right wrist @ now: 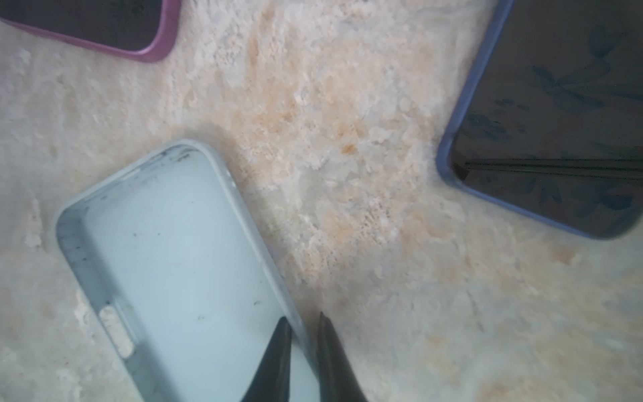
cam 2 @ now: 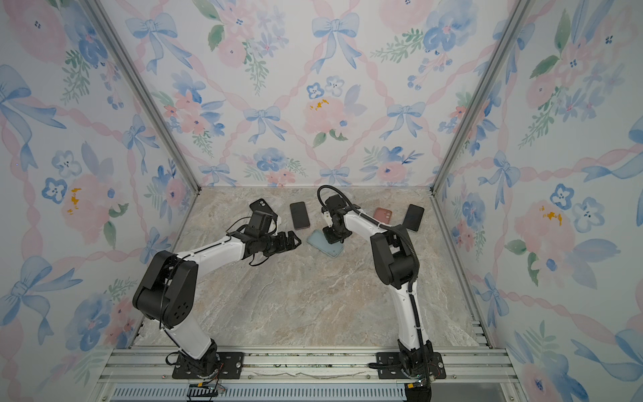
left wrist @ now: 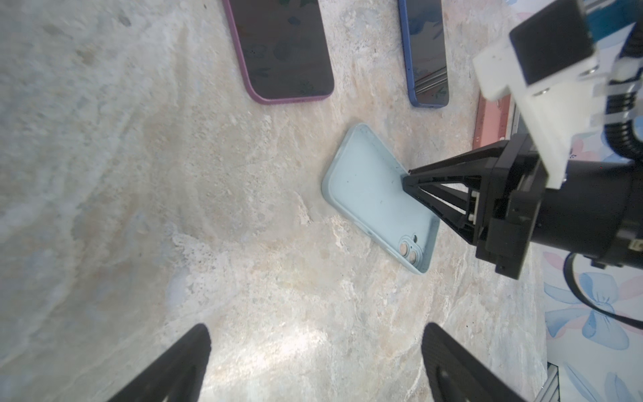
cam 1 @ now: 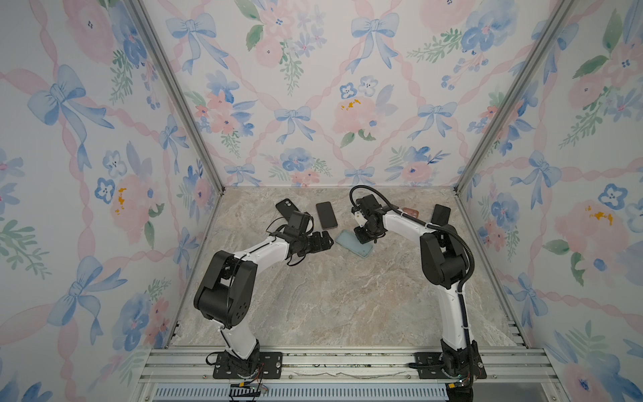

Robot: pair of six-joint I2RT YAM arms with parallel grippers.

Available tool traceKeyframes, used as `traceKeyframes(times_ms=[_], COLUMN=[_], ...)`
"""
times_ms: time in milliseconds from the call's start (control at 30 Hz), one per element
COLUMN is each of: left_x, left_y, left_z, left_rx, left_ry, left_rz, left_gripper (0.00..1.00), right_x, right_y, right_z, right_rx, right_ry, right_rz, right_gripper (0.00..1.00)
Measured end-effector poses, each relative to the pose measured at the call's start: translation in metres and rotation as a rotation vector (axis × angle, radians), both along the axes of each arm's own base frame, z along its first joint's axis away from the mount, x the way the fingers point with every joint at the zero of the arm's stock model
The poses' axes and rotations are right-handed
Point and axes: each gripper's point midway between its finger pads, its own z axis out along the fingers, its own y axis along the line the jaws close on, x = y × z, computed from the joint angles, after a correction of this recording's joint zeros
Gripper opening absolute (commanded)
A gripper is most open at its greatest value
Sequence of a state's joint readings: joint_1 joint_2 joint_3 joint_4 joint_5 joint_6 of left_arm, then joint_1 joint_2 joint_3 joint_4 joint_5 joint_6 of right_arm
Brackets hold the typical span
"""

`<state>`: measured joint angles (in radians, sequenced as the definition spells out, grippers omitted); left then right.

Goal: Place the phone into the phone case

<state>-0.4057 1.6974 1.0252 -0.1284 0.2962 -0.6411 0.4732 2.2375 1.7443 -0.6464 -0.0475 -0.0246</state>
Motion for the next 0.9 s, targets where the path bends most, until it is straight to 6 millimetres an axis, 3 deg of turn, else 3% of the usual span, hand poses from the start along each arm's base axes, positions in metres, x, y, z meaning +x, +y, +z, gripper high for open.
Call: traceKeyframes(times_ms=[267, 533, 700, 900], left_x=[-0.025, -0.042, -0.050, -0.058], left_y=[0.009, 0.018, 0.019, 0.018], left_z=[-0.003, 0.017, 0.009, 0.004], left_rx=[-0.014, -0.058, -0.054, -0.049], left_ry=[0.032, 0.004, 0.023, 0.036], left_rz=[0.032, 0.076, 0.084, 0.074], left_gripper=[0.95, 0.95, 0.95, 0.96], right_x=[-0.036, -0.106, -0.150, -0.181], right_y=[0.007, 0.007, 0.018, 0.019], right_z=[0.001, 0.013, 0.021, 0.015], right_rx=[-0.008, -0.027, -0.012, -0.019], right_ry=[0.044, 0.076, 0.063, 0.053], right_rz=[-0.022, -0.185, -0.257, -0.341], right_gripper=[0.00, 0.00, 0.00, 0.00])
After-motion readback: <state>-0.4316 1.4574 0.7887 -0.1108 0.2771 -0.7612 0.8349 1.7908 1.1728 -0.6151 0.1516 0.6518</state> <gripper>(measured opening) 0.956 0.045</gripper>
